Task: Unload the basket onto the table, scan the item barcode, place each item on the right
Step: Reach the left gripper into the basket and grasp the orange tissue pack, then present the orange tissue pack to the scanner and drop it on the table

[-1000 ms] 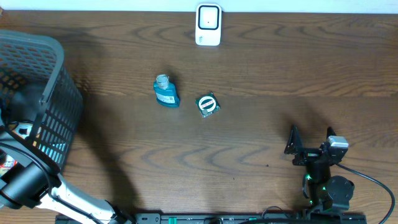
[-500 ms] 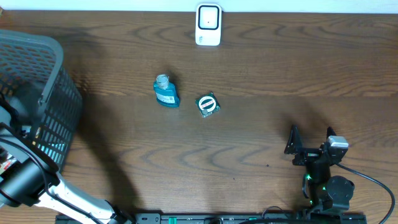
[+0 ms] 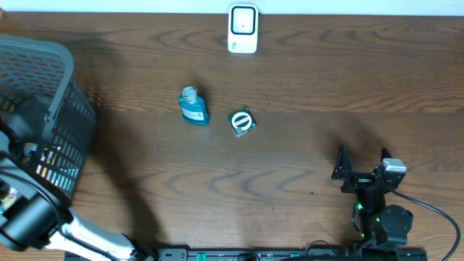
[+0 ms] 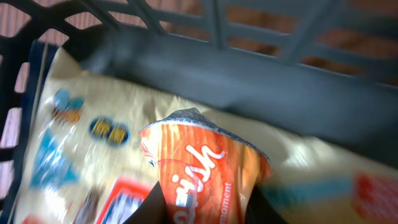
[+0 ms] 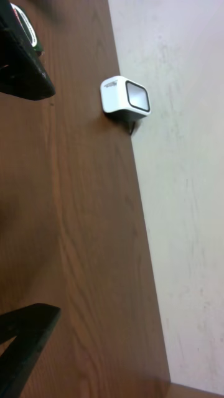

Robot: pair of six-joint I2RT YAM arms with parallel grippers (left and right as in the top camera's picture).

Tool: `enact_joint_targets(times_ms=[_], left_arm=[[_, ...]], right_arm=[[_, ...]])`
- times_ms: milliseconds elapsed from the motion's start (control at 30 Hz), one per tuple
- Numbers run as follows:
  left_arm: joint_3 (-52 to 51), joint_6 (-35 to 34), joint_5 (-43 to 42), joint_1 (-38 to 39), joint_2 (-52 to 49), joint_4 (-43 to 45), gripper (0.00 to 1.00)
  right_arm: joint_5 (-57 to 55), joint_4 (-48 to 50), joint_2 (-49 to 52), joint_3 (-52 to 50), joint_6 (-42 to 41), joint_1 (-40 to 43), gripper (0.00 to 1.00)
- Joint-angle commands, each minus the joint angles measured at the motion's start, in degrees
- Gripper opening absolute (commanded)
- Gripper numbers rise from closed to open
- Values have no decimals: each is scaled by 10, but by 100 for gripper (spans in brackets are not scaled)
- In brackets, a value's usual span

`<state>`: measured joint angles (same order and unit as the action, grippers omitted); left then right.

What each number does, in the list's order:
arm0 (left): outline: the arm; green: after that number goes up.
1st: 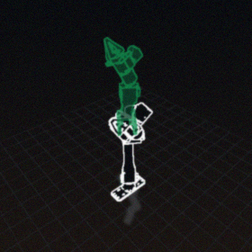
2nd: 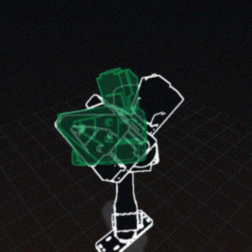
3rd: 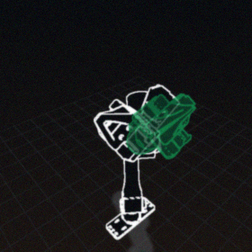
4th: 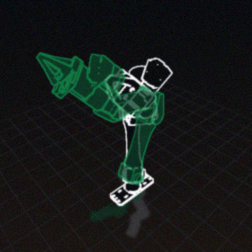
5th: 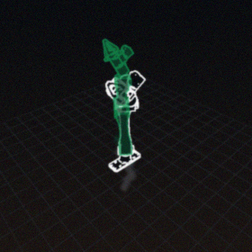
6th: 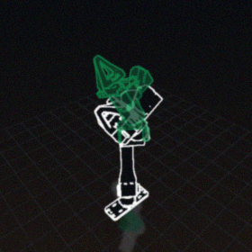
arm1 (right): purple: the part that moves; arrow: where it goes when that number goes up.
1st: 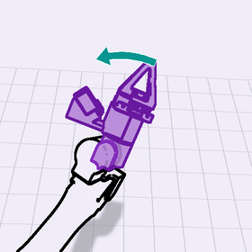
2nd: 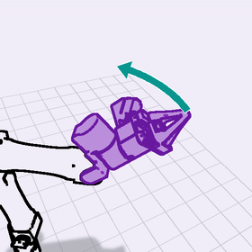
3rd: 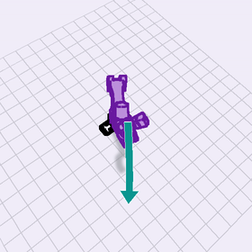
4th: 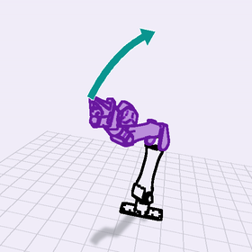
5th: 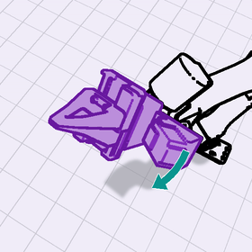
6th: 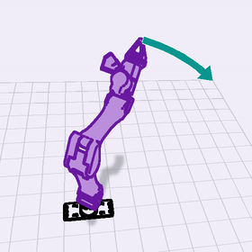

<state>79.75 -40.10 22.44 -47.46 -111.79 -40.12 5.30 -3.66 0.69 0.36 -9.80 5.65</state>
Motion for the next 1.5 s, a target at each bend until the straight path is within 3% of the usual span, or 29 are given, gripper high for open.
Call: enact_joint_targets(times_ms=[0,233,500,633,733,900,1067,1233,1467], left_arm=[[-2,-2,-40,6,92,2,12],[-2,-3,-118,10,252,12,12],[-2,-3,-419,25,418,77,12],[-2,-3,-519,80,482,113,12],[-2,-2,-540,155,518,115,12],[-2,18,-540,320,541,102,12],[-6,64,-508,542,521,74,12],[-7,82,-345,739,457,5,12],[-8,82,-150,922,296,-12,12]], right_arm=[[-3,-2,-3,0,7,-4,99],[-3,-2,-3,0,7,-4,99],[-3,-2,-3,0,7,-4,99],[-3,-2,-3,0,7,-4,99],[-3,-2,-3,0,7,-4,99],[-3,-2,-3,0,7,-4,99],[-3,-2,-3,0,7,-4,99],[-3,-2,-3,0,7,-5,99],[-3,-2,-3,0,7,-5,99]])
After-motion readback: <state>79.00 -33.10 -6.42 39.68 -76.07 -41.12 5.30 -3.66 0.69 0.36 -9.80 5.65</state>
